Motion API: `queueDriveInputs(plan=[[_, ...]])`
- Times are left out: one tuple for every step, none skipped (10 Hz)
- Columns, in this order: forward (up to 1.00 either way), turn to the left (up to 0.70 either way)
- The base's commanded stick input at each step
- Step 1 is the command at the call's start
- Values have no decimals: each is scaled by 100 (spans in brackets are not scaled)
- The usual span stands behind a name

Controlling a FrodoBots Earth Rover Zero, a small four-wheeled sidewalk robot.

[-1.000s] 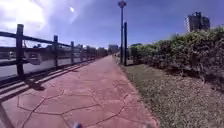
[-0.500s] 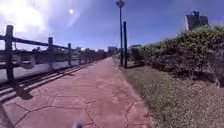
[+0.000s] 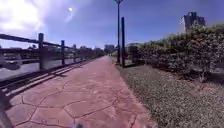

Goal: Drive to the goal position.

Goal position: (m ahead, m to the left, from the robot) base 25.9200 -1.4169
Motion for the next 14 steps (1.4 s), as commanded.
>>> queueDriveInputs(plan=[[70, 35], [70, 35], [70, 35], [70, 12], [70, 0], [70, 0], [70, 0], [70, 0], [70, 0], [70, 0], [70, 0], [70, 0], [70, 0], [70, 0]])
